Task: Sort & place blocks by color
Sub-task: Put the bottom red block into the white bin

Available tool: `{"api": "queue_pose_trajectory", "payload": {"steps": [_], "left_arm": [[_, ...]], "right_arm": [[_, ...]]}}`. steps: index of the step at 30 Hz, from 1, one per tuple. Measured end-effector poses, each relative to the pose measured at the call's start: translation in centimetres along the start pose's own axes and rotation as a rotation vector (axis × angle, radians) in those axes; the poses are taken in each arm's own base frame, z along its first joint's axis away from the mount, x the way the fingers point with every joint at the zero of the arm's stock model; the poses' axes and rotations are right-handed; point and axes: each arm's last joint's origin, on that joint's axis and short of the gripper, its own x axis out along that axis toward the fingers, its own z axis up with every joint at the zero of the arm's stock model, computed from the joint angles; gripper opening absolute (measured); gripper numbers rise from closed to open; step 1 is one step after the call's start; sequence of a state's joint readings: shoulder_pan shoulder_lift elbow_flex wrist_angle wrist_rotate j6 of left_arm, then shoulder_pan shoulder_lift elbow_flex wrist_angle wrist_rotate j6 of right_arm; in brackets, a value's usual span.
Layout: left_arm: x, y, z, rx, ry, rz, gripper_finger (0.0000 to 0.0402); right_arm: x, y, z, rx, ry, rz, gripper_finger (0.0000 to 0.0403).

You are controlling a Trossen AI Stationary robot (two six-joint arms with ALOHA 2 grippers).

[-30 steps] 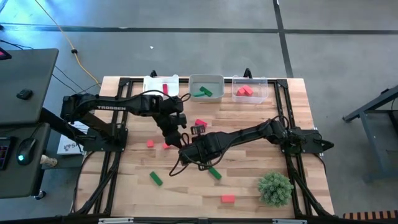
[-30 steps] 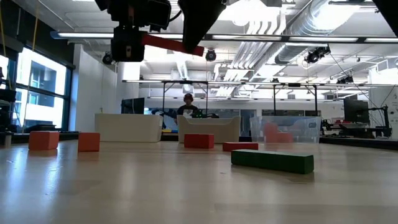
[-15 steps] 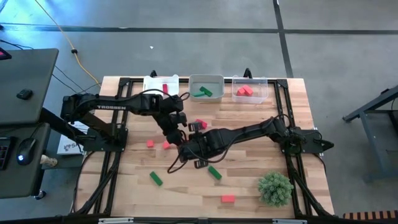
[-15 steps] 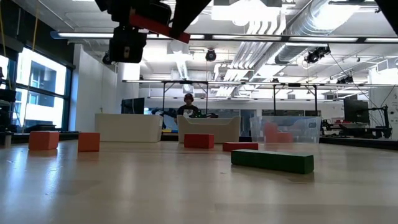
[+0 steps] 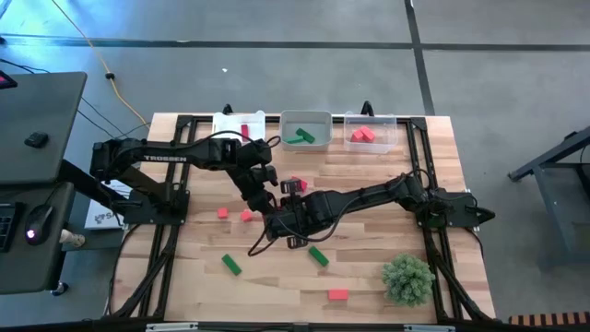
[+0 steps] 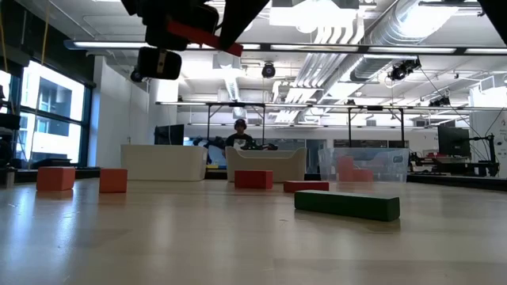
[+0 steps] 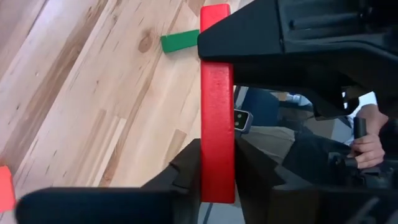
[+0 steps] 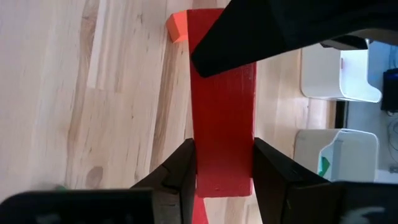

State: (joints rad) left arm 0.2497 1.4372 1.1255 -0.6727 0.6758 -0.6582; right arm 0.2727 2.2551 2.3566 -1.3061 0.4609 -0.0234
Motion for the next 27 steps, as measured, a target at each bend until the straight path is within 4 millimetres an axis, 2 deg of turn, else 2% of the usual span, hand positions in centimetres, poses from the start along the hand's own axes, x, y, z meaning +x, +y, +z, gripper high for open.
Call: {"api": "queue_pose_trajectory", "payload": {"steps": [3, 7, 17, 23, 27], "left_arm": [[0.0, 0.0, 0.1, 0.021, -0.012, 0.008, 0.0035], [0.2, -0.1, 0.0, 0.054, -0.035, 0.04, 0.0034], [0.6, -0.4, -0.1, 0.107, -0.083, 0.116, 0.0034], [0.5, -0.2, -0.3, 0.137, -0.082, 0.159, 0.0034], [0.2, 0.6, -0.5, 0.156, -0.073, 0.255, 0.0034]], "right_arm": [[-0.1, 0.1, -0.1, -0.005, 0.004, -0.002, 0.0098], [-0.1, 0.1, -0.2, 0.009, 0.017, 0.0, 0.0092], [0.3, -0.6, -0.6, 0.089, 0.057, 0.006, 0.0182], [0.4, -0.7, -0.6, 0.088, 0.065, -0.001, 0.0193], [0.6, -1.2, -0.8, 0.117, 0.083, -0.009, 0.0194]]}}
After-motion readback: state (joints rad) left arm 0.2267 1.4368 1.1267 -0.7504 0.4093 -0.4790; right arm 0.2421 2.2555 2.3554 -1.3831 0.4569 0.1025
